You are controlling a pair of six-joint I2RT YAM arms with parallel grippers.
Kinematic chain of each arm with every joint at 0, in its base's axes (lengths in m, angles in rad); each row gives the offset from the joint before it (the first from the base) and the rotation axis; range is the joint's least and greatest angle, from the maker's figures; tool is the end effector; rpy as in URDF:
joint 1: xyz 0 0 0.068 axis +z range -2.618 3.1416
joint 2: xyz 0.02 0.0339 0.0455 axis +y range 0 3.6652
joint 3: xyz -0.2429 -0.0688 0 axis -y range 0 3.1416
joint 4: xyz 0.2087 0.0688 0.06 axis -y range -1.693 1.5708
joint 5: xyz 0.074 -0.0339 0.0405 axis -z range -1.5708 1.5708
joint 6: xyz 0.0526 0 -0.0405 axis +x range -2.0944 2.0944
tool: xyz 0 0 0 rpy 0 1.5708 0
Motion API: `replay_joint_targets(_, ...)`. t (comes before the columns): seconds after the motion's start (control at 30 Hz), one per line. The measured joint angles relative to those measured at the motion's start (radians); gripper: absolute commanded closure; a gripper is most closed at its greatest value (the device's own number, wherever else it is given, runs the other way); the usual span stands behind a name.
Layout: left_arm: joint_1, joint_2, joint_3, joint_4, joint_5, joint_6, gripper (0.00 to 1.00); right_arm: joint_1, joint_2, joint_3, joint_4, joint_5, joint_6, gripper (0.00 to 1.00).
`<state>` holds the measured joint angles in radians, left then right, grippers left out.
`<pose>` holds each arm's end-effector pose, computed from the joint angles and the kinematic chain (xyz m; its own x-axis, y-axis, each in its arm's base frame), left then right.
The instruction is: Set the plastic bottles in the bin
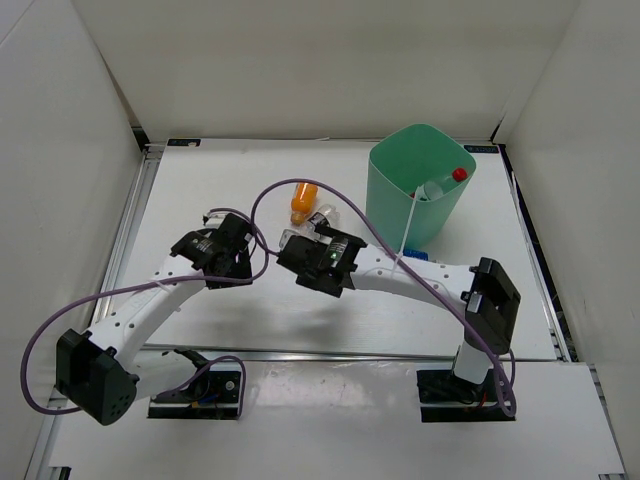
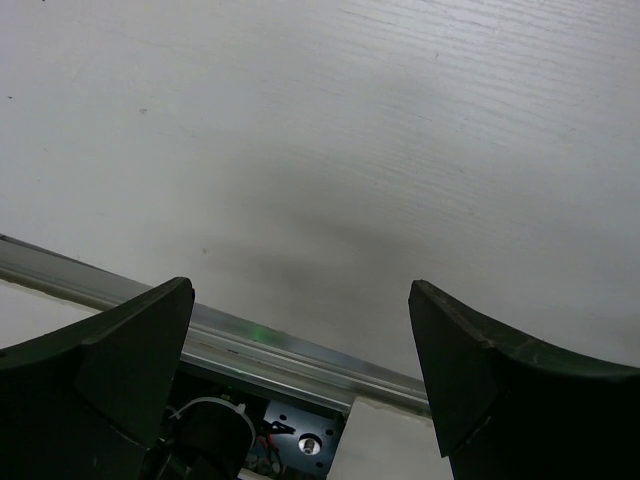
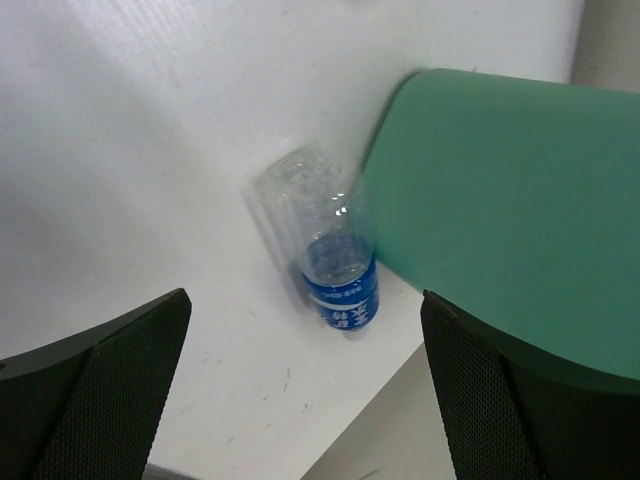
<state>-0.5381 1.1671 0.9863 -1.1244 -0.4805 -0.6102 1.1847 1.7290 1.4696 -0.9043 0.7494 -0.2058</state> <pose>0.1604 -0.0674 0.2420 -0.8798 -0.0667 -0.4707 -0.1877 0.9584 0.2151 0.1537 0.2829 0.2545 -0.2207 -0.9401 -0.2598 -0.6351 0.3406 -0.6932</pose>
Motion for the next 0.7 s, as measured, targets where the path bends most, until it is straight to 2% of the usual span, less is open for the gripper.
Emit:
replay_joint_targets(0.37, -0.001, 0.000, 0.000, 0.003, -0.005, -0.005, 0.00, -0.035, 0.046, -0.089, -0.047, -0.099, 0.048, 0.01)
replay_joint_targets(0.53, -0.011, -0.016, 0.016, -0.051, -0.111, -0.101, 0.00, -0.089, 0.148, -0.114, -0.101, -0.072, 0.092, 0.01)
replay_joint_targets(0.7, -0.011, -0.093, 0.059, -0.148, -0.253, -0.227, 0.00, -0.146, 0.164, -0.114, -0.137, -0.022, 0.149, 0.01)
